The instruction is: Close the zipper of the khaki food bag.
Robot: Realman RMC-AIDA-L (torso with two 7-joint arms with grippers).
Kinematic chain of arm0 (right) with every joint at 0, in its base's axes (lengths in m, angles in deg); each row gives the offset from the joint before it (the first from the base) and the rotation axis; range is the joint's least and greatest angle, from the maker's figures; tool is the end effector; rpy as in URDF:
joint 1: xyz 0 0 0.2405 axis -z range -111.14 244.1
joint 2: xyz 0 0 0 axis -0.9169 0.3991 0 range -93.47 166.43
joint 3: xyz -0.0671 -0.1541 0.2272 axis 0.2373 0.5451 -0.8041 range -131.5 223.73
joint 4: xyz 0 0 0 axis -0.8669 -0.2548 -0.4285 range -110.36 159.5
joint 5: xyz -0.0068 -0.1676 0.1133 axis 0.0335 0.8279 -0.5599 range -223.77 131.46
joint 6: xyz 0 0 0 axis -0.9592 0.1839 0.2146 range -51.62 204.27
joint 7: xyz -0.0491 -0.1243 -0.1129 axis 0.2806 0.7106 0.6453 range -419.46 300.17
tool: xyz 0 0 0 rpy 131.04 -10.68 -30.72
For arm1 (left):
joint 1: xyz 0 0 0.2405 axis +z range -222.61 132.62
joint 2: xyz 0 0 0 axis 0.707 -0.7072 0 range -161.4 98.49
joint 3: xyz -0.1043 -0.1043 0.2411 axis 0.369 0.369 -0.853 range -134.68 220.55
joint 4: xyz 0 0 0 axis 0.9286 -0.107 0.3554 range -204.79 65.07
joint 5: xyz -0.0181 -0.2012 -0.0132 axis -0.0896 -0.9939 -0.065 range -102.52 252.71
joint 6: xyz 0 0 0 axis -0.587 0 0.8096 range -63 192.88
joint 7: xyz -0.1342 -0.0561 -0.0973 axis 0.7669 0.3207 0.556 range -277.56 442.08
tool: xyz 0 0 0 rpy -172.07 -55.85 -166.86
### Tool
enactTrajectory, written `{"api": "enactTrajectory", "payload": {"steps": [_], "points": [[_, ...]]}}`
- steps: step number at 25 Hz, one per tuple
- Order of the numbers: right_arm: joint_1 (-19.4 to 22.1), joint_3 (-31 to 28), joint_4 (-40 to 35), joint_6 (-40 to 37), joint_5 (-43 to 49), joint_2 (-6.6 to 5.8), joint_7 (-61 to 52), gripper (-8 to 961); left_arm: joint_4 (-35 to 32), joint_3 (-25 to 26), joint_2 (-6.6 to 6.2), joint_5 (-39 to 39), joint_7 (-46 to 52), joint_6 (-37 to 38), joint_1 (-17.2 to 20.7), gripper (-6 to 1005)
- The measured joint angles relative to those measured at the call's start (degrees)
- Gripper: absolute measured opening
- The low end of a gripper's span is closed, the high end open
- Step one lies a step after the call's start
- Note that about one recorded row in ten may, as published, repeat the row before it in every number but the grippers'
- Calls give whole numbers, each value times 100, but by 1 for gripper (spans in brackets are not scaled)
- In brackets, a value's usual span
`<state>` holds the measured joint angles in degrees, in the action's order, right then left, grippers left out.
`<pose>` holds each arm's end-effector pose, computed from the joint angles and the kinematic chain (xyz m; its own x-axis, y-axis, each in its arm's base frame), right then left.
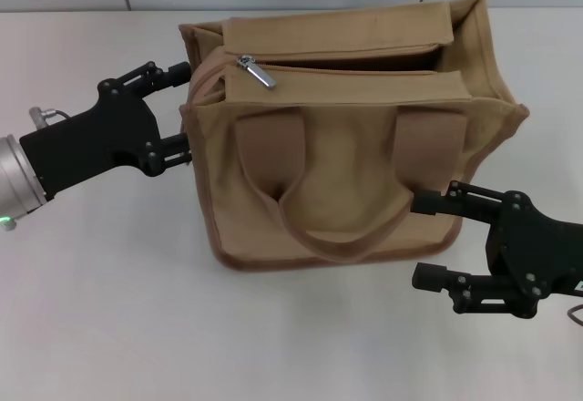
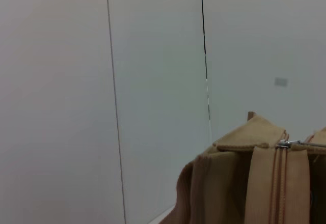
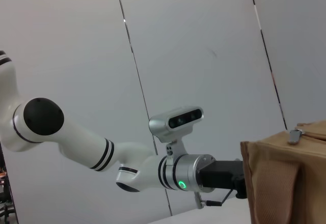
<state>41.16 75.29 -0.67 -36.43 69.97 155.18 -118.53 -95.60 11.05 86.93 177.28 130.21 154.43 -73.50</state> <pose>0.2588 0.2588 -0.0354 0.6494 -0.1918 -0.7359 -0.2580 -0.9658 0.0240 -0.2717 0.3460 -0.0271 0.7744 -0.0458 0.6311 0.3062 -0.8457 -0.4371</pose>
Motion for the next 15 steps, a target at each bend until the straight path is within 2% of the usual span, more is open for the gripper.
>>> {"api": "enactTrajectory", "payload": {"steps": [7, 12, 13, 15], "points": [[10, 0, 2, 32, -3, 3, 0, 817, 0, 21, -3, -53, -277, 85, 70, 704], [15, 0, 2, 36, -3, 3, 0, 817, 6, 24, 2, -68, -278, 109, 52, 536], [22, 0, 2, 28, -3, 4, 0, 817, 11, 24, 2, -72, -277, 118, 42, 329], [25, 0, 2, 9, -4, 4, 0, 817, 11, 24, 2, -84, -276, 137, 42, 289]]}}
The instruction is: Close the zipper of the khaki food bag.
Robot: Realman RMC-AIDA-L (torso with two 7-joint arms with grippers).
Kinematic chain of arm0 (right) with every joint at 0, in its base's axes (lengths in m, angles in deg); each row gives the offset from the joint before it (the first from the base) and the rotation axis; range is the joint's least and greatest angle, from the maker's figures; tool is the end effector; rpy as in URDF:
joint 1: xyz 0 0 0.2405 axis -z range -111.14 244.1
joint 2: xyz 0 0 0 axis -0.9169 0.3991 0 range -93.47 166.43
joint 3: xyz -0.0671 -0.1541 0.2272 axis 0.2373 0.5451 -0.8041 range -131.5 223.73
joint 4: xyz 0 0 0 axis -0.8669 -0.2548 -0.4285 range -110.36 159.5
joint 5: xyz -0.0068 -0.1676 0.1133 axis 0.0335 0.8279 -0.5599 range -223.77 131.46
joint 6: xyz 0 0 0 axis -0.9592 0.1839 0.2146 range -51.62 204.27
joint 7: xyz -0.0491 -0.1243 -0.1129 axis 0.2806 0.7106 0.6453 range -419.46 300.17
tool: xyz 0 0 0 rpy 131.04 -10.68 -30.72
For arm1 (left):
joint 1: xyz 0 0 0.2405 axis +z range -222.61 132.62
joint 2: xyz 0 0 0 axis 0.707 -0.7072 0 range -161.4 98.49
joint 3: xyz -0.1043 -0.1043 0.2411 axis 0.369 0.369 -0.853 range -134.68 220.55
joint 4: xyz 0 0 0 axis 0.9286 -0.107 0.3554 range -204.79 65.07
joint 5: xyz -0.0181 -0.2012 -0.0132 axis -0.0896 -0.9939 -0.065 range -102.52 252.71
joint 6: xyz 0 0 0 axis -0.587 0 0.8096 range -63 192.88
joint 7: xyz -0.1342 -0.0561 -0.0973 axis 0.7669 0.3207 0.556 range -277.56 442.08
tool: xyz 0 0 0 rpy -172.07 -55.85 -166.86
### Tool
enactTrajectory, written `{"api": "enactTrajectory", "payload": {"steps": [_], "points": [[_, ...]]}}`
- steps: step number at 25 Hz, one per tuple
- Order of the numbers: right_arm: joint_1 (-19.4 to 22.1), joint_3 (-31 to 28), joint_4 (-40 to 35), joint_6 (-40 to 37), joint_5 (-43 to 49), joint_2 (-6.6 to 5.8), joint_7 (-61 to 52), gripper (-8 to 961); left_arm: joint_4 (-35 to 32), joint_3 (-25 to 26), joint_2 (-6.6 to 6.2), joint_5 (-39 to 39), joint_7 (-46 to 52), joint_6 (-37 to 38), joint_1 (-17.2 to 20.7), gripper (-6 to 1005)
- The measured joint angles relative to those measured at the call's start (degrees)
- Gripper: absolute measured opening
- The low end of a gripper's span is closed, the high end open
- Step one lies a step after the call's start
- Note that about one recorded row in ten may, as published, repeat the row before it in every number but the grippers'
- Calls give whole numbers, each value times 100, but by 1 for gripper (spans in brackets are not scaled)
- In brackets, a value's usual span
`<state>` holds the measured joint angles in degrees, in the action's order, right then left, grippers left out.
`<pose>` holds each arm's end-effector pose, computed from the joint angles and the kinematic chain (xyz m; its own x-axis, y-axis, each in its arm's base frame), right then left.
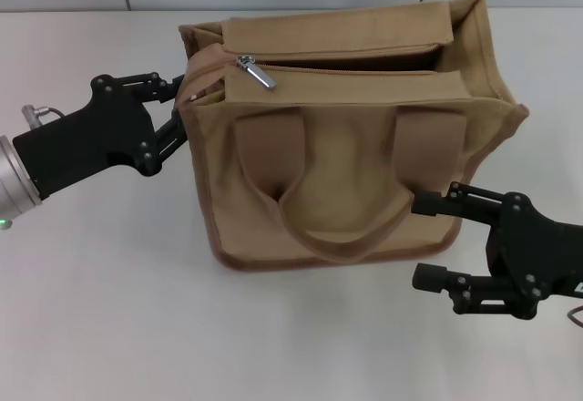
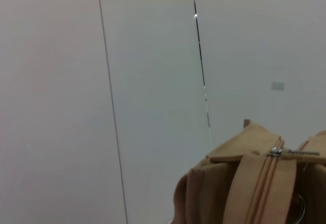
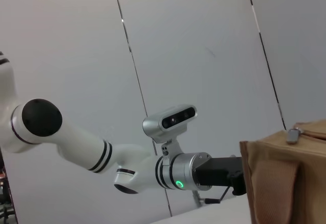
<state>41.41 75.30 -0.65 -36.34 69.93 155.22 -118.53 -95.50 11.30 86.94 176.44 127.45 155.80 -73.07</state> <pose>0.2599 0.2578 -0.0357 0.6482 -0.1949 -0.7361 -0.2633 -0.9644 0.0235 -0.2704 0.3427 -0.0244 0.7719 -0.0942 0.6287 0.2750 -0.8422 -0.4638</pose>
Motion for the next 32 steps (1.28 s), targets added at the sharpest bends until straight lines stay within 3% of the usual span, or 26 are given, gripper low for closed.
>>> {"api": "enactTrajectory", "payload": {"steps": [7, 14, 22, 32], "points": [[-12, -5, 0, -438, -232, -11, -132, 816, -9, 0, -15, -149, 64, 327, 29, 150], [-273, 34, -22, -635, -1119, -43, -1133, 817, -11, 0, -8, -238, 74, 722, -30, 45], [-1137, 66, -172, -400, -1383, -310, -3091, 817, 37, -10, 14, -312, 78, 869, -238, 19], [-1832, 1430, -1134, 667, -1351, -354, -4889, 809, 102, -29, 24, -504, 78, 1032, -317, 20]]}}
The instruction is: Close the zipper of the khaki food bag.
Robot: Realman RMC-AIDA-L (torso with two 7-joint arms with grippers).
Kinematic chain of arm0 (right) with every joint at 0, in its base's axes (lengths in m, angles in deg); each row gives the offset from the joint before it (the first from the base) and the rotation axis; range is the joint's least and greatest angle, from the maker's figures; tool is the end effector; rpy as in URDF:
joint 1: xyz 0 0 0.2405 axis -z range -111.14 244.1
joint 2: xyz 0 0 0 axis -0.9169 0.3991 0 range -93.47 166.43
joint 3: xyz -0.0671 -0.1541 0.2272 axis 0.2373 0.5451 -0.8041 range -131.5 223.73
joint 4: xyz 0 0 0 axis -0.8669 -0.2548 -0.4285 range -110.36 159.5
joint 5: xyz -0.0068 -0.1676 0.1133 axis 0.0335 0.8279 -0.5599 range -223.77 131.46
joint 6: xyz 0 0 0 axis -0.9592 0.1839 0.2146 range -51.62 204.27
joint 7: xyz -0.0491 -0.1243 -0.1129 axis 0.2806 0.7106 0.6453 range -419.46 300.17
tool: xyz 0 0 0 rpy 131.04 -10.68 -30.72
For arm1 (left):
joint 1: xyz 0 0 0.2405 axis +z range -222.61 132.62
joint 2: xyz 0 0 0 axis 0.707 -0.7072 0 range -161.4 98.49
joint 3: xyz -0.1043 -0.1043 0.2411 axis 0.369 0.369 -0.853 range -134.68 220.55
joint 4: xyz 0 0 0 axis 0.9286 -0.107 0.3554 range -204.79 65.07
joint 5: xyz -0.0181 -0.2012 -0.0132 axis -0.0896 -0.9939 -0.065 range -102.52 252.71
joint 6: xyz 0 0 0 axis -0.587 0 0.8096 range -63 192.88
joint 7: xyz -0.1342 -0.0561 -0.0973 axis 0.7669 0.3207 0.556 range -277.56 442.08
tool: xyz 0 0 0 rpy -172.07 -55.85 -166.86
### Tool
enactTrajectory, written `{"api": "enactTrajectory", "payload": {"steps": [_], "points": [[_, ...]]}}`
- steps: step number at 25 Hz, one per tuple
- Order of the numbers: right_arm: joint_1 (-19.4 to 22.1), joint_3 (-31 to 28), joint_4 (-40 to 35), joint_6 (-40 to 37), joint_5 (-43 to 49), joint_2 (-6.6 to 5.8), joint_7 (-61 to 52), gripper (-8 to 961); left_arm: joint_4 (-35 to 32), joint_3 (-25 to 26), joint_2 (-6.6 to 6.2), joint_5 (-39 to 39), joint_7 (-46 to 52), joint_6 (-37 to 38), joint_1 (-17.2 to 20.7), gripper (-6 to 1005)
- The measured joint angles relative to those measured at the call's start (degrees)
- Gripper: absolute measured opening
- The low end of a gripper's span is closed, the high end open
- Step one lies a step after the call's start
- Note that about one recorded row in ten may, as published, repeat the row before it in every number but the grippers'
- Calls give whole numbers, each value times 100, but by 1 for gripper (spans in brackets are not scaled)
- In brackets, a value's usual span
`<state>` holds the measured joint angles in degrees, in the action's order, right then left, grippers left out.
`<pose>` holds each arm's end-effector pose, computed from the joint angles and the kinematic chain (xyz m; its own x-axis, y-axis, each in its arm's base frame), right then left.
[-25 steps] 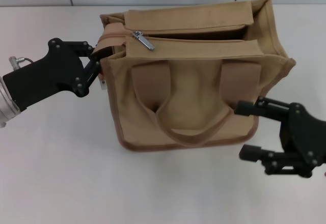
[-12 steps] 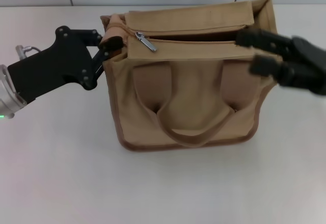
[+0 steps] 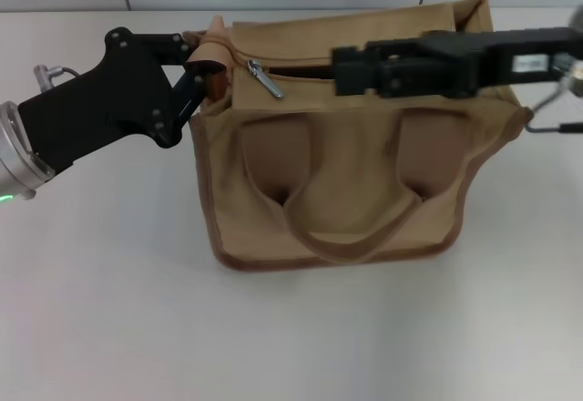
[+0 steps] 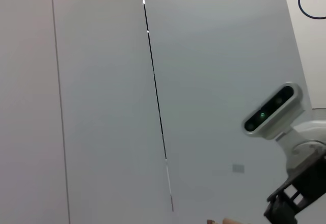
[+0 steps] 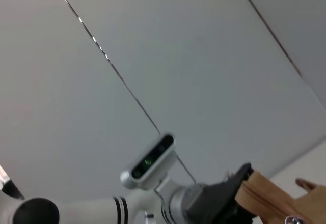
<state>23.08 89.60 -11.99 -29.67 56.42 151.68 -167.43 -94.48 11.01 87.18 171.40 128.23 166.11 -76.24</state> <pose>0.1492 0.3643 -0.0030 0.6328 -0.5493 -0.5458 -0.4229 -0.8356 0.3507 -0.2248 0.3386 -0.0119 0.6294 -0.2016 0.7505 0.1957 -0.8935 -0.4042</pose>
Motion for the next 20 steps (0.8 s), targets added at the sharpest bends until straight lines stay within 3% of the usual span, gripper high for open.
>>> {"api": "enactTrajectory", "payload": {"steps": [6, 11, 20], "points": [[-405, 606, -270, 630, 221, -28, -921, 641, 2, 19, 1, -14, 0, 51, -33, 20], [-647, 643, -301, 778, 513, -39, -1253, 441, 1, -2, 1, -81, -4, 70, -52, 21], [-1071, 715, -335, 970, 987, -42, -1889, 437, 16, -3, 1, -91, -6, 69, -124, 21]]}}
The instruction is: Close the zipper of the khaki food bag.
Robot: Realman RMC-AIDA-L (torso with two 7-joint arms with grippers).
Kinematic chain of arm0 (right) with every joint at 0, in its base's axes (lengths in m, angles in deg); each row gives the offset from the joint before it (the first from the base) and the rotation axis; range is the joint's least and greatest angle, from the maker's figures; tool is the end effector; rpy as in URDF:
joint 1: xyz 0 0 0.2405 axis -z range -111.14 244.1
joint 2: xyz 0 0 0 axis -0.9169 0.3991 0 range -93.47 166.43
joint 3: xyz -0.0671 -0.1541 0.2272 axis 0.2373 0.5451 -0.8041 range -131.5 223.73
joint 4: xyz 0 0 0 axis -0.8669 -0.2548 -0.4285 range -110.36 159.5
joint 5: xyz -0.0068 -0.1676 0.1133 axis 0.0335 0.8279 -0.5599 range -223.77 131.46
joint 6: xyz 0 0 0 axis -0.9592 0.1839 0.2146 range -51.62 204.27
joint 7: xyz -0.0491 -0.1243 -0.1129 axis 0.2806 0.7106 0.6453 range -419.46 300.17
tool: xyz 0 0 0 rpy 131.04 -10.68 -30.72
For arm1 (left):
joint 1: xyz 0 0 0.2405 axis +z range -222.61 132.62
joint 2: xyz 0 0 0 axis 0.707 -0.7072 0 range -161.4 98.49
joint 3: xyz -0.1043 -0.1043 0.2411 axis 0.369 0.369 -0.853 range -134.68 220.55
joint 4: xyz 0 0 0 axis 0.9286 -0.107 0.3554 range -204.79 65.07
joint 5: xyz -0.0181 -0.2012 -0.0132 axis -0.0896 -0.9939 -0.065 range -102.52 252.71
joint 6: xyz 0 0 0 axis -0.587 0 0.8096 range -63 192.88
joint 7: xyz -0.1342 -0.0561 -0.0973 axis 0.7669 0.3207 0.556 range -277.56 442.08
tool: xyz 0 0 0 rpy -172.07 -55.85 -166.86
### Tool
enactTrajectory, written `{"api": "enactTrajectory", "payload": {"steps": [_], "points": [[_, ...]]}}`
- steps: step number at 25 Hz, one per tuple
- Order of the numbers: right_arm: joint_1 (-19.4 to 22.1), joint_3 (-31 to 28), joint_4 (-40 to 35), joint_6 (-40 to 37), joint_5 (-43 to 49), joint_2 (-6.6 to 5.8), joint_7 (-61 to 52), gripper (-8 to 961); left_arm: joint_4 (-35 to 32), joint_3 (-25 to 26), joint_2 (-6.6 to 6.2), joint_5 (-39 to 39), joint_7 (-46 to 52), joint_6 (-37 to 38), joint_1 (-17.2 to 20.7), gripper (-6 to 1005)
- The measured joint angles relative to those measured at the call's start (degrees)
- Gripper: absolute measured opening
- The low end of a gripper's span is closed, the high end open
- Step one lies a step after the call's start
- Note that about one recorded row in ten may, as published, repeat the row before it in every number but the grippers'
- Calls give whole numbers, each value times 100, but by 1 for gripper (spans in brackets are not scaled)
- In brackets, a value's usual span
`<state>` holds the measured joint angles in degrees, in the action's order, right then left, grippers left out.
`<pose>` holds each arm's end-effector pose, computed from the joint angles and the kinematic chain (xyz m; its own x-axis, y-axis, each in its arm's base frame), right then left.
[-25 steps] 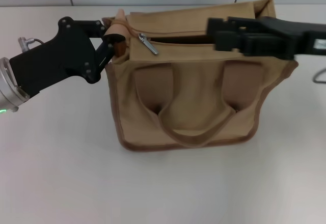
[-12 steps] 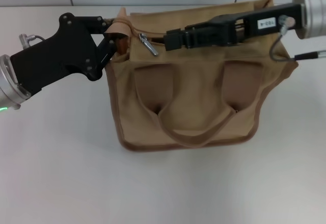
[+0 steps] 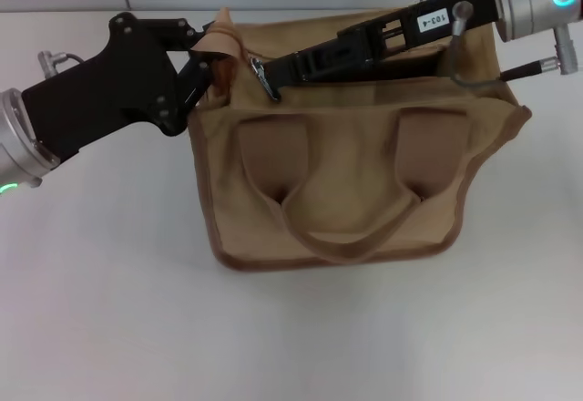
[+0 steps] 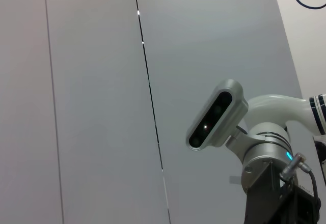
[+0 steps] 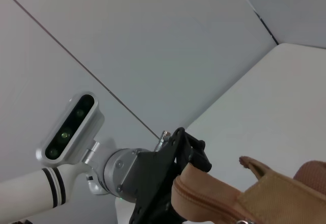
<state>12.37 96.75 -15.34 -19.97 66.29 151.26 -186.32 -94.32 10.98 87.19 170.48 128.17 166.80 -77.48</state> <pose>0.1034 0.4047 -0.0291 0.6980 -0.6590 -0.2802 -0.5994 -0.7518 0.2750 -0.2154 0.3427 -0.0097 0.6096 -0.2242 0.7603 0.1770 -0.8965 -0.4062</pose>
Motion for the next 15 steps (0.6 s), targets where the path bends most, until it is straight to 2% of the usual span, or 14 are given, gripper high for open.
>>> {"api": "enactTrajectory", "payload": {"steps": [6, 15], "points": [[-115, 504, -139, 183, 5, 39, -364, 428, 121, 28, 0, -2, -9, -38, -110, 22], [-143, 633, -168, 253, 7, 50, -508, 415, 221, 26, 9, -93, -3, -74, -250, 22]]}}
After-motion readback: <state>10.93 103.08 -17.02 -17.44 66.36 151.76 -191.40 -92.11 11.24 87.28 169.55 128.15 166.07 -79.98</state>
